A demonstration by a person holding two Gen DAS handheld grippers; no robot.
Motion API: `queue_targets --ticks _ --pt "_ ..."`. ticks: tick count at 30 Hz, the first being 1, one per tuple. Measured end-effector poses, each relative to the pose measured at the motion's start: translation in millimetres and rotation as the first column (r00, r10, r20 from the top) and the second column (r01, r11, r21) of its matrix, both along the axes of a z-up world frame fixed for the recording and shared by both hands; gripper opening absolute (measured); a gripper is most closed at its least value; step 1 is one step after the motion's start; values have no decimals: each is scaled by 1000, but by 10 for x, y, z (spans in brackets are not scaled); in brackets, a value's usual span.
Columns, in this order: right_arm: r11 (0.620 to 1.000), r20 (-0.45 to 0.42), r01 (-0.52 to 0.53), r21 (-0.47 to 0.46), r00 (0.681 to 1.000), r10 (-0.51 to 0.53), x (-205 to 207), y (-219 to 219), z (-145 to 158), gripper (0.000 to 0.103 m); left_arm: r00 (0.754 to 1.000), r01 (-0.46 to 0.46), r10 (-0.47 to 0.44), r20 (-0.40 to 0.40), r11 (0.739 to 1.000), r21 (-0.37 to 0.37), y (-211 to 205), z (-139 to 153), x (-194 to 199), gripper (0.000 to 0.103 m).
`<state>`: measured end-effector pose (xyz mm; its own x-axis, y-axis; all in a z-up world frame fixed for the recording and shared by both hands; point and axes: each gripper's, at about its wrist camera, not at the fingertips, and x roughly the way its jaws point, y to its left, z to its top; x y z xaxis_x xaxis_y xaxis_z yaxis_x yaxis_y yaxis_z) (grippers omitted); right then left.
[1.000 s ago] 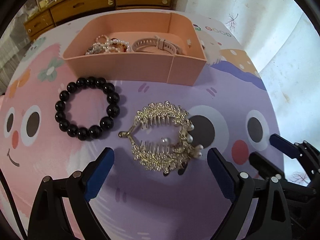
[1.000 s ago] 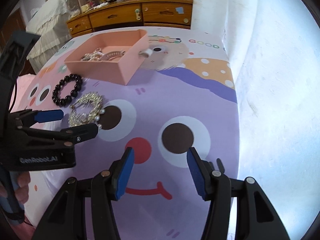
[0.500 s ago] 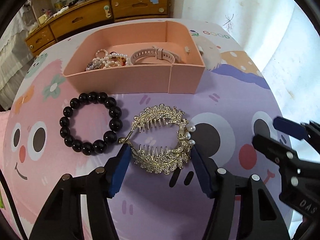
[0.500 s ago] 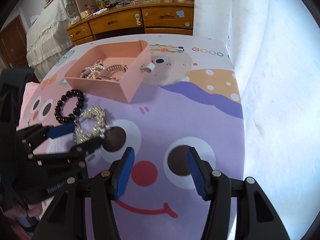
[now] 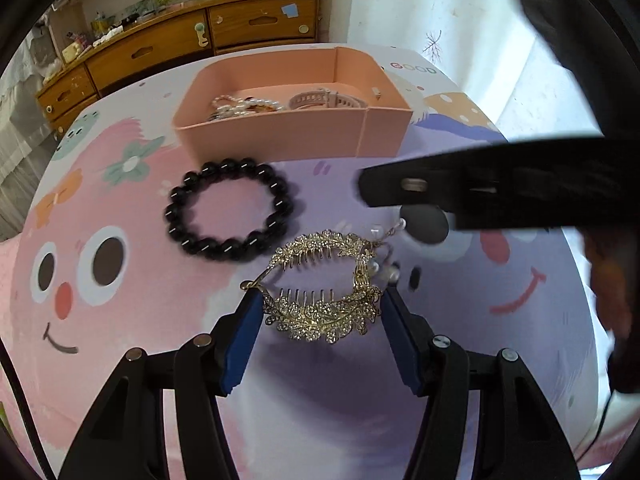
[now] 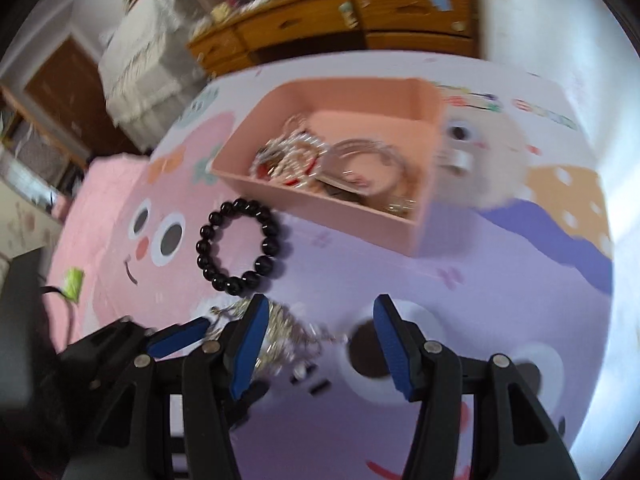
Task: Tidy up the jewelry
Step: 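Grasp the gold leaf hair comb with the left tool while the right tool grasps the black bead bracelet, then carry the hair comb and bead bracelet into the pink box and open both tools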
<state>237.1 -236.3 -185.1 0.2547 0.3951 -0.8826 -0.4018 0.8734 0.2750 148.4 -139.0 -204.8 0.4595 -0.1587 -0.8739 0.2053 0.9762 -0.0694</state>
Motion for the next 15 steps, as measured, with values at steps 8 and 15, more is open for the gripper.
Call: queue_targets --ticks 8,15 --pt "996 -30 -68 -55 997 66 111 591 -157 36 995 -17 16 94 1000 16 390 228 -241 58" --pt "994 -67 -24 -109 998 16 183 776 -217 24 991 -71 71 115 997 -6 659 354 -233 58"
